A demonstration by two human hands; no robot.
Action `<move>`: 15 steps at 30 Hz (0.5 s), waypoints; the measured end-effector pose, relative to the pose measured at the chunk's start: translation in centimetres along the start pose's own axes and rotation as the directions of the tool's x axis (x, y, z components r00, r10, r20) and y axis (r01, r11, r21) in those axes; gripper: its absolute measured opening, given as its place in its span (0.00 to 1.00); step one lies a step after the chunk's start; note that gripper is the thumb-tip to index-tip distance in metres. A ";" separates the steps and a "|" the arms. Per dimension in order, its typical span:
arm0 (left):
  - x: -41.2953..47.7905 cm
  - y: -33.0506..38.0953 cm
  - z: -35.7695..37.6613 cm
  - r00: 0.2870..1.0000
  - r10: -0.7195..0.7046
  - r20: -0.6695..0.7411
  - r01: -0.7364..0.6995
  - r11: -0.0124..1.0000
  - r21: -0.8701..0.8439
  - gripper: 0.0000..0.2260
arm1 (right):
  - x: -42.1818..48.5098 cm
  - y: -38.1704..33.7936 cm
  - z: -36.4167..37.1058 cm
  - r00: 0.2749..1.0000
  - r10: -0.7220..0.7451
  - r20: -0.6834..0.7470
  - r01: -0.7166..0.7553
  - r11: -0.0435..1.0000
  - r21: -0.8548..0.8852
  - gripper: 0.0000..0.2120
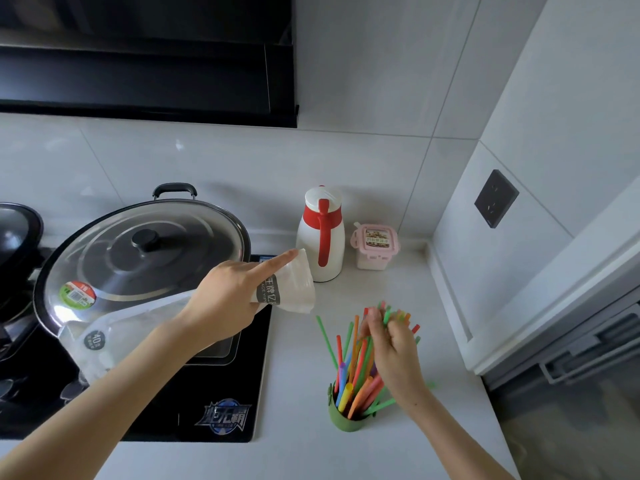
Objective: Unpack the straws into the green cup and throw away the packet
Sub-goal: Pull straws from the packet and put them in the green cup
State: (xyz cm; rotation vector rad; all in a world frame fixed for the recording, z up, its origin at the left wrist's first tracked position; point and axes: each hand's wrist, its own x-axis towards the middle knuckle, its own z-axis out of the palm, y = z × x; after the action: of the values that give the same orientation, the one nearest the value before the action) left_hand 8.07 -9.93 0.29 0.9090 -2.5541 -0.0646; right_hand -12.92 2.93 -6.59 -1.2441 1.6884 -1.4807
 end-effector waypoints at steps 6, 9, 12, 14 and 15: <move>0.7 0.6 -1.0 1.000 0.021 -0.010 -0.021 1.000 0.016 0.37 | 0.4 0.0 -0.7 0.991 0.127 0.038 -0.128 0.991 0.030 0.05; 0.9 0.9 -1.4 0.999 0.049 -0.006 -0.049 0.999 0.018 0.37 | 1.0 -2.5 -1.6 0.994 -0.007 -0.111 0.014 0.998 0.067 0.07; 1.4 1.4 -2.2 0.996 0.082 -0.022 -0.083 0.996 -0.015 0.37 | 1.9 -5.0 -1.6 0.983 -0.156 -0.100 0.155 0.988 -0.021 0.07; 2.0 1.8 -3.0 0.997 0.067 -0.043 -0.070 0.995 -0.074 0.38 | 2.4 -6.2 -1.0 0.977 -0.212 0.031 0.214 0.976 -0.040 0.06; 2.4 2.0 -3.6 0.998 0.045 -0.046 -0.050 0.993 -0.109 0.38 | 2.6 -6.6 -0.6 0.968 -0.226 0.111 0.233 0.971 -0.047 0.07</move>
State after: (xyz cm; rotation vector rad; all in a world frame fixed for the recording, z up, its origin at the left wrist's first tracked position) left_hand 6.71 -9.52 4.77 0.7985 -2.5041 -0.1685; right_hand -12.70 1.13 0.34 -1.5670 1.5718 -1.4752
